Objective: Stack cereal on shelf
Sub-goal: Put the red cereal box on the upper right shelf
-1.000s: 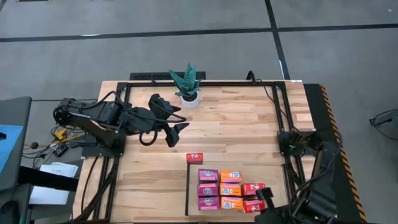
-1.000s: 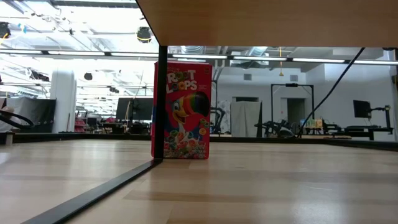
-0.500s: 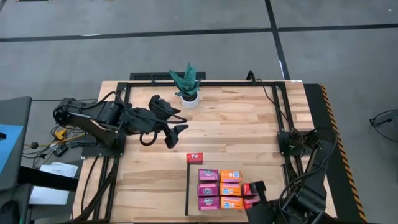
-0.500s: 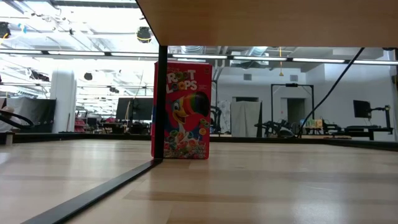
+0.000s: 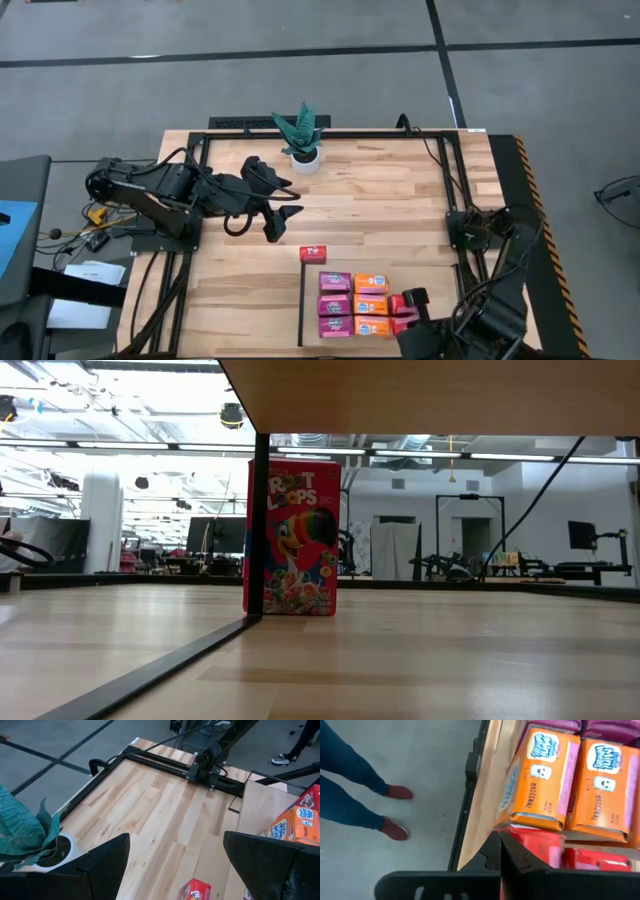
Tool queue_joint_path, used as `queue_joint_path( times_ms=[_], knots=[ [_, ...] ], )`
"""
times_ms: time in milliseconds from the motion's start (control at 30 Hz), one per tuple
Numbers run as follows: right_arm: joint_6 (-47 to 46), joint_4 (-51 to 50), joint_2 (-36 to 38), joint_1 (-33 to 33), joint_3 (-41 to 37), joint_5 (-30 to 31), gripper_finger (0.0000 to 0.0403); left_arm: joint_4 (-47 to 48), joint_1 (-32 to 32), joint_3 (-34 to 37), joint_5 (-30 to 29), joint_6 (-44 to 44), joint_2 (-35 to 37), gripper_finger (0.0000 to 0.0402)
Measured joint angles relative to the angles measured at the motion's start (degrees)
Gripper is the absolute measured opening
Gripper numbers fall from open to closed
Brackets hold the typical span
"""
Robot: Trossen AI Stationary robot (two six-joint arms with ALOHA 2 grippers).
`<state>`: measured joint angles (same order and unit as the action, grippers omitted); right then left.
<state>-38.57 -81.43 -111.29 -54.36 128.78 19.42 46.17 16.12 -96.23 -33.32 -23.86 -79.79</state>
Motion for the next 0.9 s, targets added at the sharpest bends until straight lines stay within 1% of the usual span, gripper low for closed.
queue_joint_path(
  times_ms=[133, 233, 367, 467, 533, 600, 667, 733, 833, 900],
  knots=[
    [-0.4, -0.8, 0.4, -0.7, 2.4, 0.1, 0.0013, 0.0, 0.0, 0.0, 0.0, -0.8, 0.0, 0.0313],
    [1.2, -1.8, 0.4, -1.1, 5.7, 1.9, 0.0013, 0.0, 0.0, 0.0, 0.0, -1.1, 0.0, 0.0313],
    [6.1, -3.0, 3.2, -0.4, 5.3, 6.6, 0.0012, -0.4, 0.0, 0.0, 0.0, -1.3, 0.0, 0.0313],
    [10.1, -4.7, 6.7, 2.8, 5.3, 10.5, 0.0021, -0.6, -0.5, 0.0, 0.1, -1.1, 0.7, 0.0313],
    [10.4, -6.8, 9.2, 6.0, 5.3, 12.0, 0.0039, -0.6, -1.0, 0.0, 0.0, -1.0, 1.4, 0.0313],
    [11.3, -9.0, 11.7, 10.1, 5.3, 10.8, 0.0063, -0.5, -1.2, 0.0, -0.1, -1.1, 1.9, 0.0313],
    [15.3, -8.4, 14.2, 14.0, 4.6, 9.1, 0.0093, -0.4, -1.1, 0.0, -0.1, -1.3, 2.1, 0.0313],
    [18.8, -8.2, 16.1, 17.5, 4.5, 9.1, 0.0126, 0.0, -1.1, 0.0, 0.0, -1.3, 2.5, 0.0313],
    [25.0, -8.7, 16.5, 23.7, 4.5, 8.8, 0.0180, 1.6, -1.1, 0.0, -0.2, -1.3, 2.8, 0.0313],
    [29.0, -7.7, 15.6, 27.8, 4.2, 7.0, 0.0212, 2.5, -1.1, 0.0, -0.5, -1.6, 3.0, 0.0313]
  ],
)
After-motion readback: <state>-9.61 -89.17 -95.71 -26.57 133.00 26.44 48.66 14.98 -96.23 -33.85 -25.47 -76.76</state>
